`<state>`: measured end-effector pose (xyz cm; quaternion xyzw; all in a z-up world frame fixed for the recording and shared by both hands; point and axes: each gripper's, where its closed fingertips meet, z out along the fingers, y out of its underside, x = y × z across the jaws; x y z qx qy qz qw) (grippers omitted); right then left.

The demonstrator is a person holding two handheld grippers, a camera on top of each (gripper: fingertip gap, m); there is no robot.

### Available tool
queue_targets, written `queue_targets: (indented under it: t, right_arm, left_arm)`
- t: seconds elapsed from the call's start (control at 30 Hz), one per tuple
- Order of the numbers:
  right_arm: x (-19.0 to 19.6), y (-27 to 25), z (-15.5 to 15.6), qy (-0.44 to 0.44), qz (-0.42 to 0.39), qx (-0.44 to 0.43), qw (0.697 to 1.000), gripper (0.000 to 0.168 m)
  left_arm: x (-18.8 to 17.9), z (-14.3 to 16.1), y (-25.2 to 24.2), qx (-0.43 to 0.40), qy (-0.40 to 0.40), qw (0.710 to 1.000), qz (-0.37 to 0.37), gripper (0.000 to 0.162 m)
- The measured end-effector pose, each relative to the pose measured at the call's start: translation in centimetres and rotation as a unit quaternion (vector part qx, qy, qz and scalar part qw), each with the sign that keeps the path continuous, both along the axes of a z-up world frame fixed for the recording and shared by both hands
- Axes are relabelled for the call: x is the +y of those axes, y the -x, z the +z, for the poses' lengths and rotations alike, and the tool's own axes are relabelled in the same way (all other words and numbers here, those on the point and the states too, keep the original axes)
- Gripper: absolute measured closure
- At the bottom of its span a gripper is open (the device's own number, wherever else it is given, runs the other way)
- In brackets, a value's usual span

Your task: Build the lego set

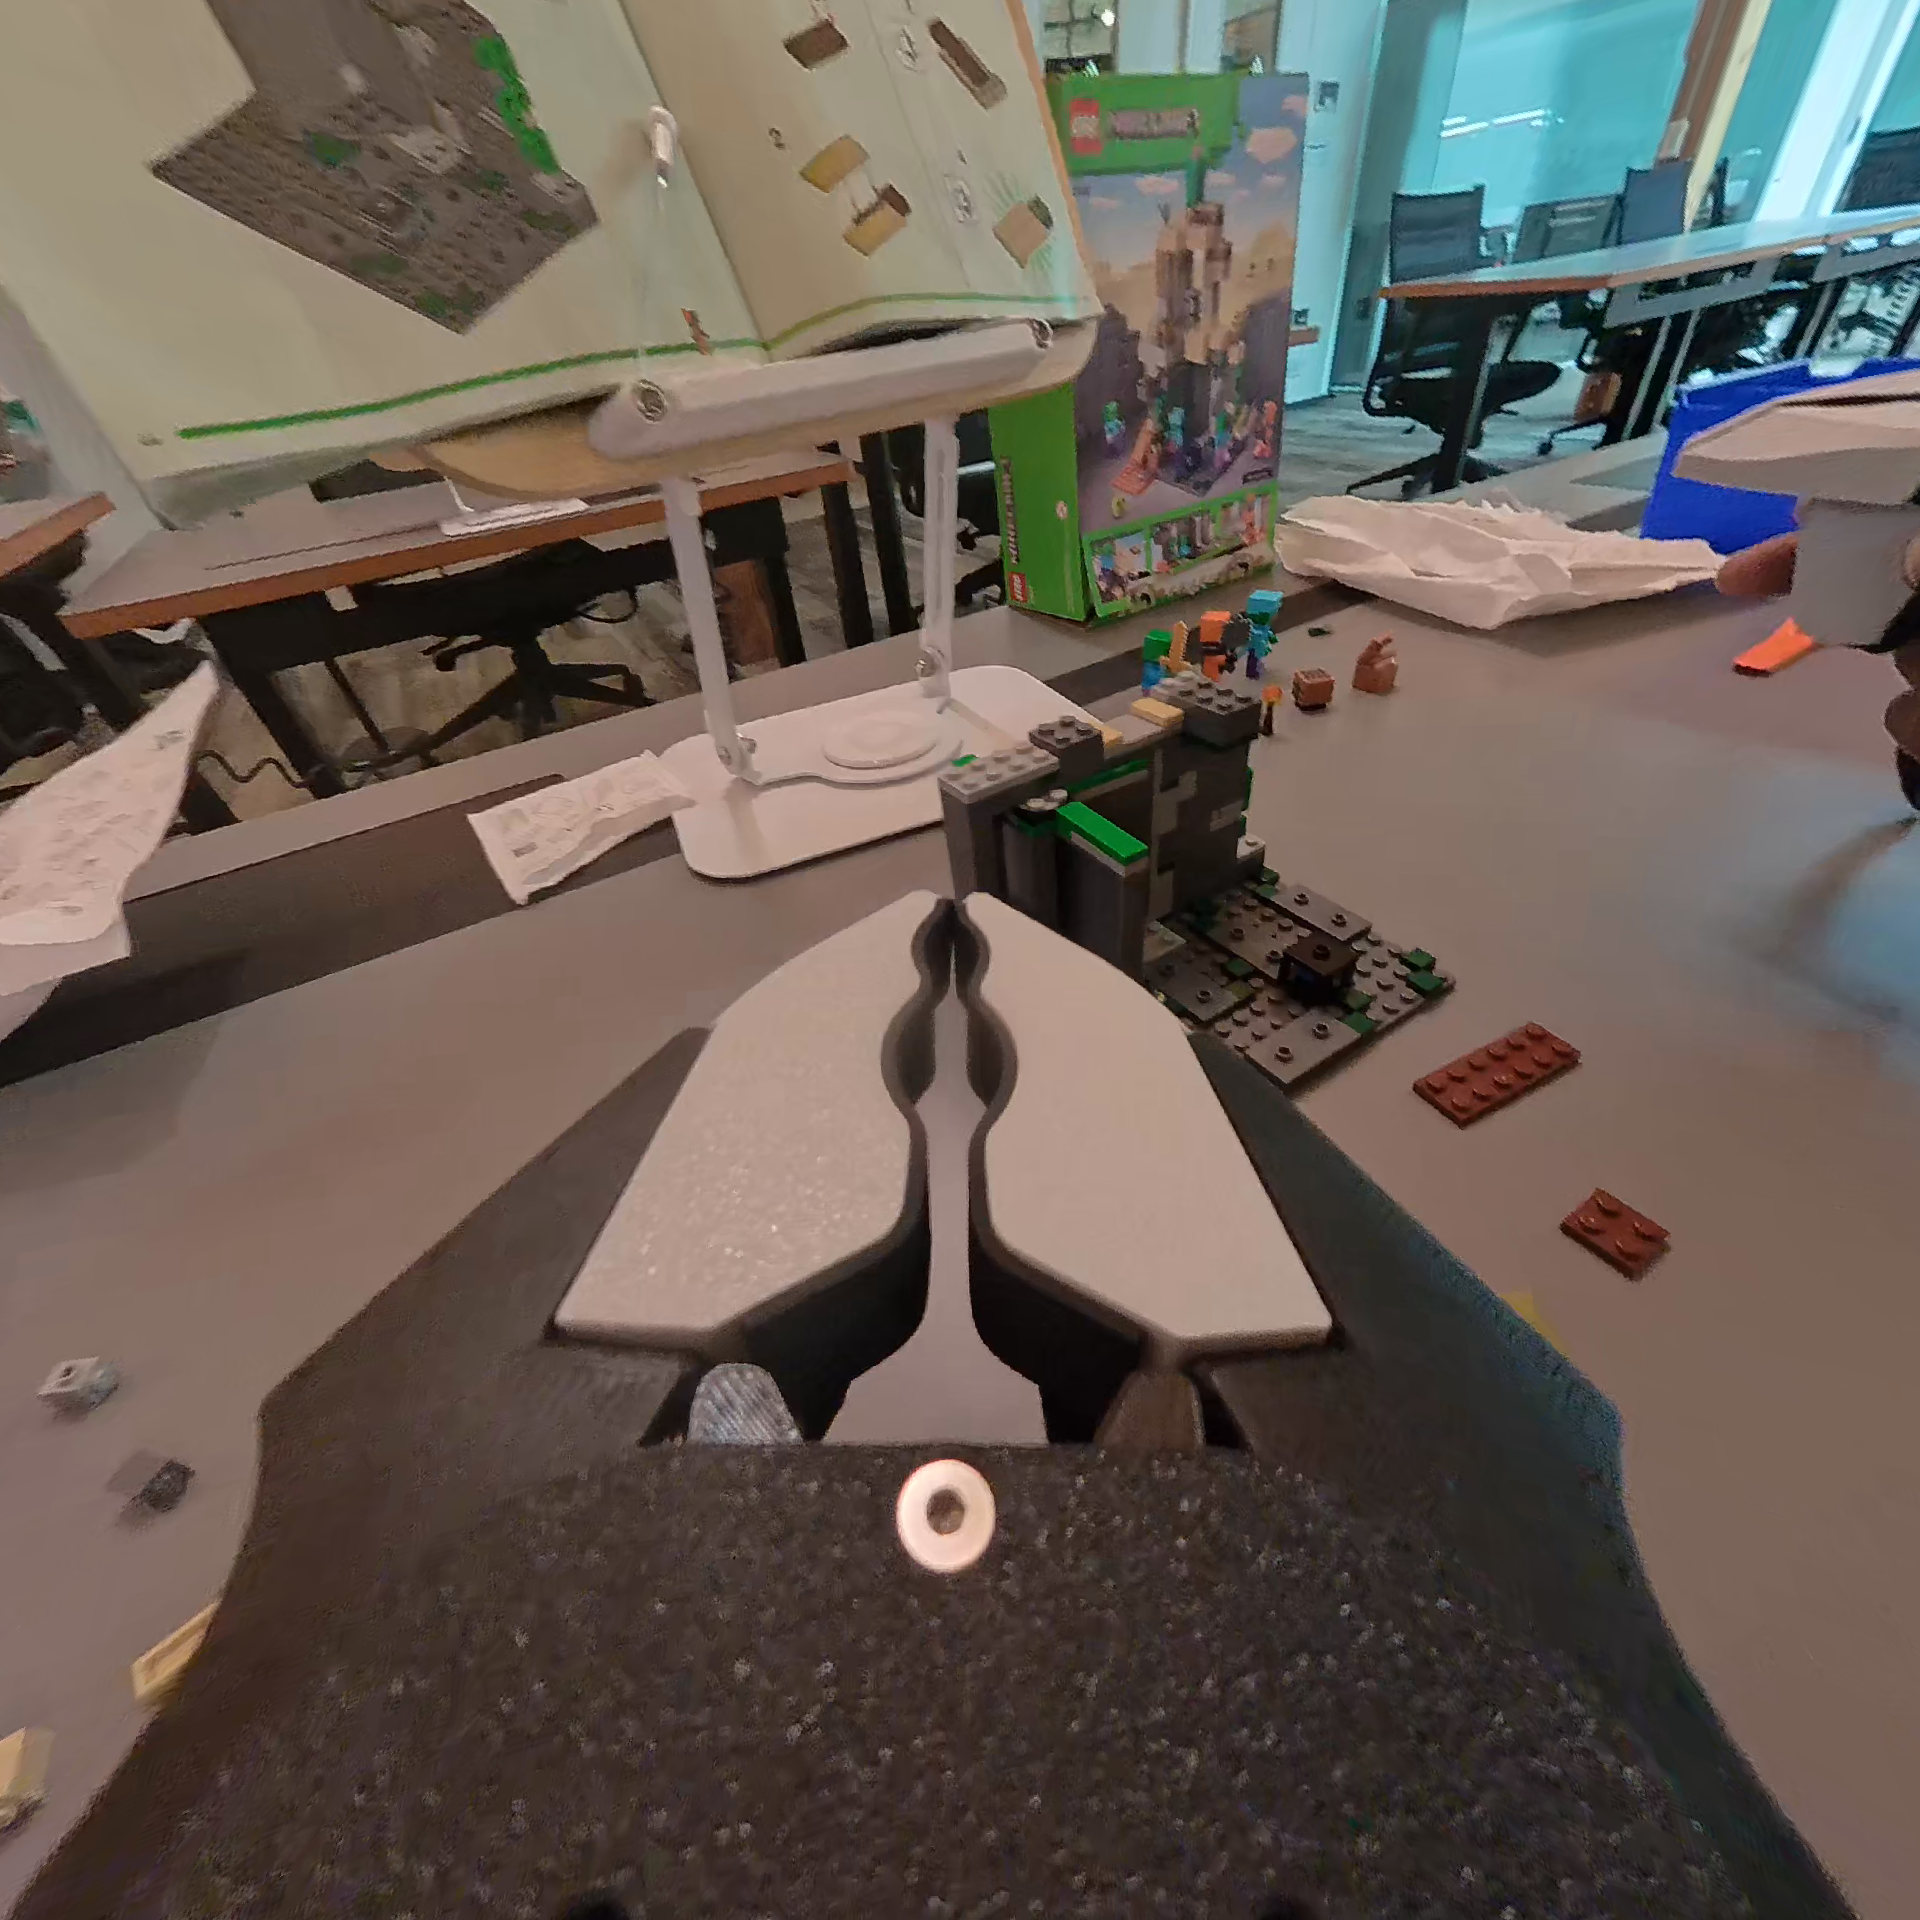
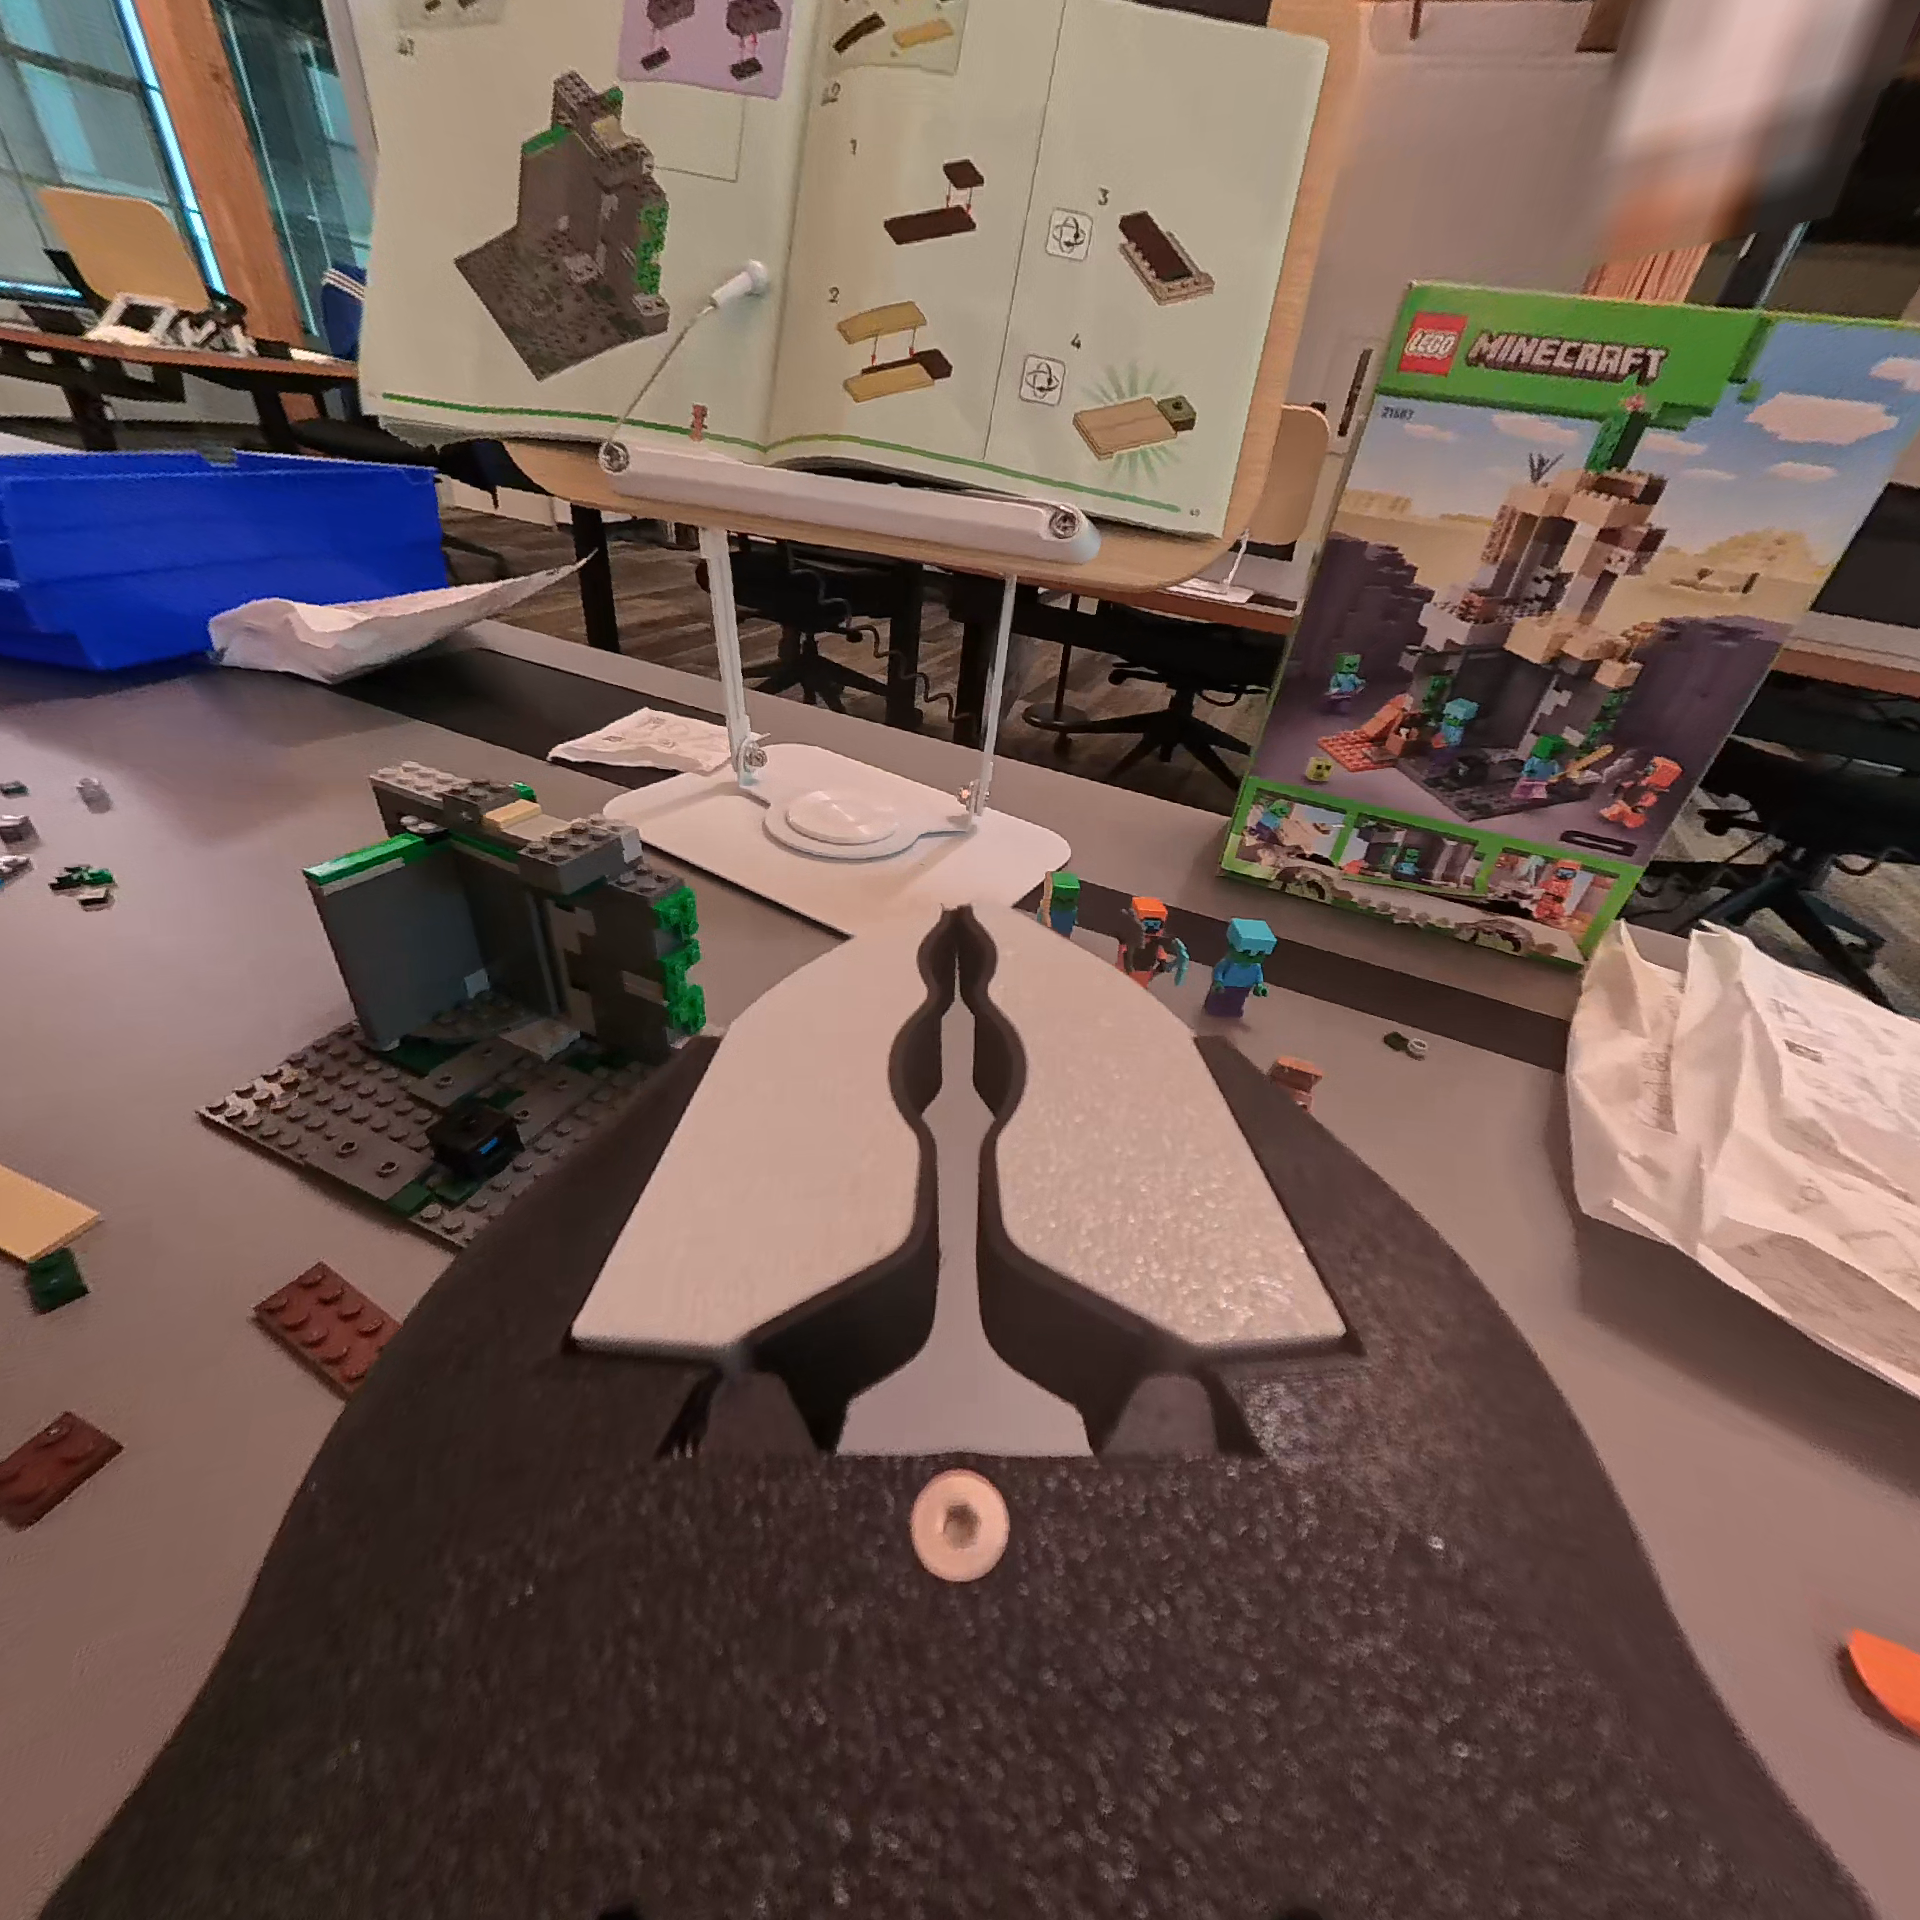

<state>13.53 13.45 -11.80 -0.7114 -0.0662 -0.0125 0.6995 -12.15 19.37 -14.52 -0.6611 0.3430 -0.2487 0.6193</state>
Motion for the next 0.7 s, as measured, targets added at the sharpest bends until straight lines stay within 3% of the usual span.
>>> queue_targets:
  t: [0.3, 0.43, 0.7]
  right_arm:
    - [0.1, 0.8, 1.1, -0.012, -0.013, 0.001, 1.0, 0.168]
    - [1.7, 2.0, 3.6, -0.028, -0.013, -0.013, 0.999, 0.168]
    - [7.4, 4.7, 11.8, -0.053, -0.006, -0.002, 0.999, 0.168]
  left_arm:
    - [0.5, 1.2, 0.7, -0.008, -0.029, 0.999, 0.044, 0.162]
    - [0.9, 2.1, 0.3, -0.008, -0.034, 0.998, 0.06, 0.162]
    - [3.7, 10.9, -2.3, -0.049, -0.066, 0.993, 0.083, 0.162]
